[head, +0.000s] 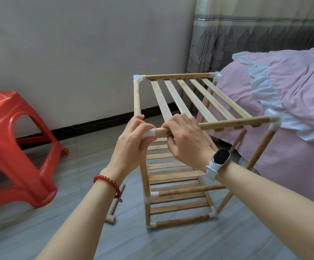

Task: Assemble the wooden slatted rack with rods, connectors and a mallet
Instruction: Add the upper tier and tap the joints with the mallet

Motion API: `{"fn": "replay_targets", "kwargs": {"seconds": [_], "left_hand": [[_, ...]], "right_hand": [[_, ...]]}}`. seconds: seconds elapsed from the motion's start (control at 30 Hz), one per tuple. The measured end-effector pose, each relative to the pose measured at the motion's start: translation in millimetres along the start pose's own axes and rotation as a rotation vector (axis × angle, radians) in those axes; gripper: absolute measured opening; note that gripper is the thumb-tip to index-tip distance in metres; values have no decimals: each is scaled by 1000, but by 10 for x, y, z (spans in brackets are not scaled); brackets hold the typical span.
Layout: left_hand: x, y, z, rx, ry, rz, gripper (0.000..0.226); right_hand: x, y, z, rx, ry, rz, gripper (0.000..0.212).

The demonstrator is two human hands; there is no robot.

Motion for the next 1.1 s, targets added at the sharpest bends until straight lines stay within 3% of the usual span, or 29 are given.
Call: {"fn": "replay_targets", "kwargs": {"seconds": [0.23, 0.4, 0.53, 0.67, 0.77, 0.9, 0.97, 1.03, 1.1], "left_hand": [[74, 71, 60, -22, 5, -95, 24], [48, 30, -18, -173, -41, -126, 45], [46, 13, 31, -279, -24, 22, 45], [40, 63, -20, -258, 114, 168, 55], [-19, 87, -292, -363, 173, 255, 54], [-166, 159, -768, -663, 190, 300, 42], [-234, 259, -774, -719, 266, 267, 40], [-194, 383, -536, -607, 326, 240, 40], [-51, 414, -92, -351, 342, 262, 38]], "right_hand": [[-9, 34, -57, -18, 66, 23, 31], [-132, 32, 157, 147, 473, 45, 27], [-296, -204, 563, 266, 172, 273, 30], [-388, -519, 1099, 422, -141, 201, 35], [-308, -581, 1109, 321, -183, 65, 37], [-184, -355, 656, 197, -70, 35, 49], [-211, -253, 423, 83, -20, 29, 48], [-369, -196, 383, 18, 42, 53, 44], [-595, -224, 521, 75, 128, 148, 42]]}}
Point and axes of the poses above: each hand's wrist, its own y-axis towards the middle knuckle, its own x-axis out of the palm, z = x × y, the point moved 7 cm from there along y, towards the middle knuckle, and after that the axes turned 2 degrees about -x, right-handed, at the moved point
